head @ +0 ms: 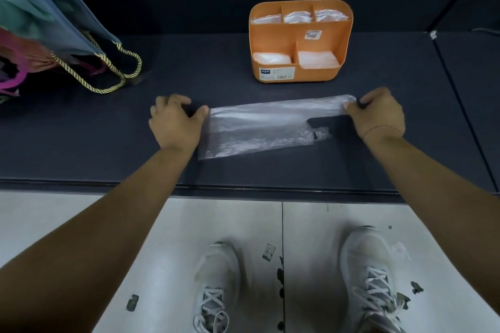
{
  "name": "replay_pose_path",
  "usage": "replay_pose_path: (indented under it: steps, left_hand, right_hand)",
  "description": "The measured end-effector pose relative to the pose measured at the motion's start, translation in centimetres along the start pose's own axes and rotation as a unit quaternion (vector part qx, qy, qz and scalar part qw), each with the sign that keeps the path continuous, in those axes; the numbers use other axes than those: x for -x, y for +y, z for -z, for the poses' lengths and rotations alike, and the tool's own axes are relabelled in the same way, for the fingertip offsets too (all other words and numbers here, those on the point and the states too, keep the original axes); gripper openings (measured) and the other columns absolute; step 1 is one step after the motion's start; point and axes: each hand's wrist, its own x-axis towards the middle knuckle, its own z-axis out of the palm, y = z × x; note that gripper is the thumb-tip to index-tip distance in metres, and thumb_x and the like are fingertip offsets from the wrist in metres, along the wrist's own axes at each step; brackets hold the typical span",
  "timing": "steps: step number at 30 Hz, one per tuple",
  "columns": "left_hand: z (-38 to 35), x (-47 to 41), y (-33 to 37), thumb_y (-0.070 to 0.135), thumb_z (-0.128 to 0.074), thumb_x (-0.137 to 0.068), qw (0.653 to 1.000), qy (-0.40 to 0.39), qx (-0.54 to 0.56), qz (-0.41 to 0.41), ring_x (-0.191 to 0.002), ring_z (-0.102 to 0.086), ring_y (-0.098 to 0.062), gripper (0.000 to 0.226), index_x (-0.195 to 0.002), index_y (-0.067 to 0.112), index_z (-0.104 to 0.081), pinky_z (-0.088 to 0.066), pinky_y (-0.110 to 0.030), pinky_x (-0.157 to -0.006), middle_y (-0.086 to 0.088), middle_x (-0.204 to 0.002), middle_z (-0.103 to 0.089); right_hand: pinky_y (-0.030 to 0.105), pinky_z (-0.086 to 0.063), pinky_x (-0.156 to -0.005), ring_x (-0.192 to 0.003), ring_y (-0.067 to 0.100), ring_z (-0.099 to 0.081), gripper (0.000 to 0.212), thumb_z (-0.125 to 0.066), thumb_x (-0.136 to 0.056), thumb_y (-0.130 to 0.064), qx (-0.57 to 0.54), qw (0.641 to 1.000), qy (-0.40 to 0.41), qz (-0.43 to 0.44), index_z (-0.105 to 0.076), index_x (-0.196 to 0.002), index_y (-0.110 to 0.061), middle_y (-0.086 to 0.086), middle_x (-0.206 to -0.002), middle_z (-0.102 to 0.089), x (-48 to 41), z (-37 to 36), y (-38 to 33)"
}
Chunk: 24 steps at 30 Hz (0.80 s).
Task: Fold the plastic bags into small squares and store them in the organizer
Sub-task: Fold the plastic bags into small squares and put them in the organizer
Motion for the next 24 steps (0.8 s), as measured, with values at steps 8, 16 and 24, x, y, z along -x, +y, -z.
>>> replay_pose_path:
  steps: [8, 16, 24]
  left_hand:
    - [-3.2, 4.7, 3.5, 0.022, -0.029, -0.106, 0.959, -0.118, -0.109, -0.232, -0.152, -0.006, -0.025, 0.052, -0.154, 0.003, -0.020, 0.003, -0.037, -0.120, -0.012, -0.163, -0.013]
    - [-2.7, 6.2, -0.9, 0.054, -0.019, -0.101, 0.956, -0.147, -0.193, -0.164, -0.152, 0.007, -0.021, 0.075, -0.156, 0.008, 0.003, 0.009, -0.036, -0.121, -0.009, -0.165, 0.004]
    - [-1.6, 6.6, -1.9, 0.057, -0.016, -0.099, 0.957, -0.143, -0.212, -0.137, -0.152, 0.007, -0.023, 0.077, -0.156, 0.008, 0.003, 0.008, -0.041, -0.121, -0.010, -0.165, 0.003]
  right_hand:
    - [0.040, -0.022, -0.117, -0.138, 0.033, -0.036, 0.045, -0.051, -0.093, -0.008, 0.040, 0.890, -0.132, 0.434, -0.048, -0.138, -0.002, 0.018, -0.146, -0.042, 8.2, -7.3, -8.3]
    - [0.037, 0.011, -0.120, -0.147, 0.013, 0.016, 0.079, -0.013, -0.095, -0.063, 0.275, 0.868, -0.199, 0.363, 0.010, -0.154, -0.016, -0.001, -0.161, 0.016, 6.2, -7.1, -2.3]
    - [0.033, 0.007, -0.120, -0.149, 0.014, 0.006, 0.070, -0.024, -0.100, -0.051, 0.225, 0.914, -0.145, 0.306, -0.002, -0.155, -0.015, 0.000, -0.163, 0.003, 4.1, -3.9, 1.5]
